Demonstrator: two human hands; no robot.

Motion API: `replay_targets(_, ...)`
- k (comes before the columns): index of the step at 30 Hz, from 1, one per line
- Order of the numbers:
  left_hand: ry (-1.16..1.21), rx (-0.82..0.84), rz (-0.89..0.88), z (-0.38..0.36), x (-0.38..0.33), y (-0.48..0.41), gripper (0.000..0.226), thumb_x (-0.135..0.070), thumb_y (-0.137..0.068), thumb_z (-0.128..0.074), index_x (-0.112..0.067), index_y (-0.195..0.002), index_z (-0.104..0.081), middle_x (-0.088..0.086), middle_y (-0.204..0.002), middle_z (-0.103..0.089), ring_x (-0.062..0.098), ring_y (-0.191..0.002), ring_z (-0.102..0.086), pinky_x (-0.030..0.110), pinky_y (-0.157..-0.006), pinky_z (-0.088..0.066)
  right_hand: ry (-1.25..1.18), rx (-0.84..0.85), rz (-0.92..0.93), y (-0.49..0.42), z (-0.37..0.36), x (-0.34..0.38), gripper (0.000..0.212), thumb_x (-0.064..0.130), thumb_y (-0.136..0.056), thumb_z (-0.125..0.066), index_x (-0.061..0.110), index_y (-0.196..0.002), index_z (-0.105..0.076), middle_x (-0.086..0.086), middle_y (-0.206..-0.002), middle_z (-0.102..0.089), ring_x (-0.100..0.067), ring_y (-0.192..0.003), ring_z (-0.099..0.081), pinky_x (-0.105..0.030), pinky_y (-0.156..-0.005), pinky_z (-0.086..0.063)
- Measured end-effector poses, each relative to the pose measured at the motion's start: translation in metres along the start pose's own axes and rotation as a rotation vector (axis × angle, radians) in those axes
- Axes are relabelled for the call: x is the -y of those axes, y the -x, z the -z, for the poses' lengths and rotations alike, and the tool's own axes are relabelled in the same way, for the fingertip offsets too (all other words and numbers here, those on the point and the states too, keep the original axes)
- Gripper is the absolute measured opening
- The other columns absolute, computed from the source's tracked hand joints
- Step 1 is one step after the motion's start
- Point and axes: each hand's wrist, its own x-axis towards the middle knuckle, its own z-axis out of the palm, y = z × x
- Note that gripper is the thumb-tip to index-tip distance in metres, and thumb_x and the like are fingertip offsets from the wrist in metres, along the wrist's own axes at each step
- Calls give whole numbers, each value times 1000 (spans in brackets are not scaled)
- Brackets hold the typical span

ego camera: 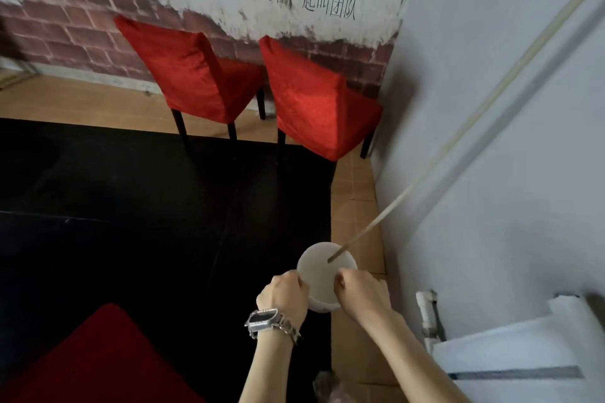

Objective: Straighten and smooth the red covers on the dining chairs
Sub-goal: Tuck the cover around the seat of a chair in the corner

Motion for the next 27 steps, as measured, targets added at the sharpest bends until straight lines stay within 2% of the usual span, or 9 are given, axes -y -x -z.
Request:
replay_targets(5,4,42,77,2,11,-46,26,-35,-97,-39,-22,-100,-60,0,-100,-68,23,-89,-66,27,-65,-47,33,98,22,-58,6,21,20,20,-98,-39,17,-99,-59,0,-101,-68,-16,-87,-59,-35,-75,-37)
replay_targets(7,-36,66,121,4,14,-61,26,-35,-97,-40,-21,-107,-60,2,-105,-67,23,-94,-66,29,-70,-49,53,146,31,-80,12,31,22,21,-98,-39,16,-104,-59,-3,-107,-66,-21,-98,-60,-35,-75,-37)
replay_targets(9,-52,59,150,17,17,-78,26,-33,-98,-40,-20,-110,-60,2,-106,-66,24,-95,-65,30,-73,-51,55,165,72,-104,23,40,19,23,-98,-38,19,-100,-57,-4,-103,-64,-25,-101,-59,-37,-80,-40)
replay_targets(12,-22,26,155,43,17,-111,27,-31,-99,-38,-19,-108,-60,2,-102,-66,23,-91,-65,29,-67,-47,-15,190,170,-144,43,53,18,24,-100,-39,24,-91,-55,7,-75,-55,-16,-77,-58,-39,-85,-43)
replay_targets(14,-4,-13,170,65,12,-139,26,-32,-99,-37,-21,-106,-60,1,-100,-67,23,-89,-65,27,-65,-44,-55,171,200,-172,56,69,23,24,-98,-42,30,-77,-49,11,-70,-50,-9,-66,-48,-38,-83,-38)
replay_targets(17,-8,-80,182,90,5,-173,27,-32,-98,-36,-22,-103,-60,1,-98,-67,23,-88,-65,28,-67,-46,-49,151,249,-202,70,93,29,25,-97,-44,33,-69,-42,11,-69,-49,-9,-64,-45,-39,-82,-36)
replay_targets(23,-19,-74,151,129,12,-235,26,-30,-98,-37,-21,-104,-61,1,-99,-67,24,-89,-65,29,-67,-45,-8,140,237,-249,90,138,18,28,-98,-43,28,-83,-52,10,-77,-54,-17,-76,-49,-41,-90,-37)
replay_targets(26,-25,-65,106,153,26,-272,26,-29,-98,-37,-20,-102,-61,1,-100,-67,23,-89,-65,29,-68,-46,-33,141,197,-280,99,168,19,27,-99,-41,25,-86,-55,6,-81,-55,-16,-74,-48,-40,-89,-36)
replay_targets(27,-38,-55,83,163,32,-287,27,-29,-98,-37,-19,-104,-61,2,-101,-67,23,-90,-65,30,-69,-46,-50,152,176,-293,102,181,19,25,-100,-41,24,-93,-59,4,-87,-59,-18,-80,-52,-42,-93,-36)
